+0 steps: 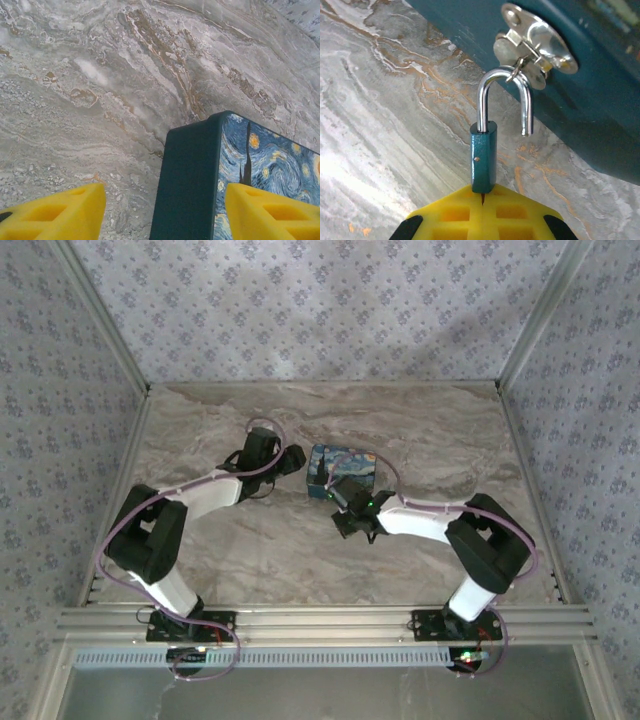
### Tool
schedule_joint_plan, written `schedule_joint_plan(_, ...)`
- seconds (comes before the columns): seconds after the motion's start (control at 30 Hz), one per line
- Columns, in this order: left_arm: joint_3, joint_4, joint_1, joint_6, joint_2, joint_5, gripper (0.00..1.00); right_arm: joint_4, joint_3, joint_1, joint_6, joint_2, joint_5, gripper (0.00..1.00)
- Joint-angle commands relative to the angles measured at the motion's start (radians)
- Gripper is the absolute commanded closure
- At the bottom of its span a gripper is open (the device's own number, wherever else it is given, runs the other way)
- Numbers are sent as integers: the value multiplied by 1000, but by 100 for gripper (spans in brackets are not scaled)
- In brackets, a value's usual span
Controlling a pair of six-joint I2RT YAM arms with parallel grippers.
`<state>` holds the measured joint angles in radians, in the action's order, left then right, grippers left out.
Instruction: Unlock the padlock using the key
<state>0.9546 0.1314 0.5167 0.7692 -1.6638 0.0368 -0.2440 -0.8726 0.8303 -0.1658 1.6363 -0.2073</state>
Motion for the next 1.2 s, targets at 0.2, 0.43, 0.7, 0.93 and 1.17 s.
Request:
schedule_joint_plan(0.2, 29, 25, -11, -5, -41, 38, 36, 15, 40, -17, 181, -47, -21, 100)
schedule_joint_plan(0.43, 26, 33, -20, -8, -53, 63, 36, 61, 46, -31, 256, -76, 22, 100)
schedule_joint_plan(0.7, 39, 42, -23, -8, -74, 100, 36, 93, 37, -8, 354, -71, 26, 100)
schedule_joint_plan(0.93, 41, 43, -23, 5, -91, 147, 37, 67, 21, -2, 361, -56, 27, 100)
schedule_joint_plan(1.17, 38, 33, -19, -1, -86, 189, 37, 54, 20, 10, 380, -59, -1, 100)
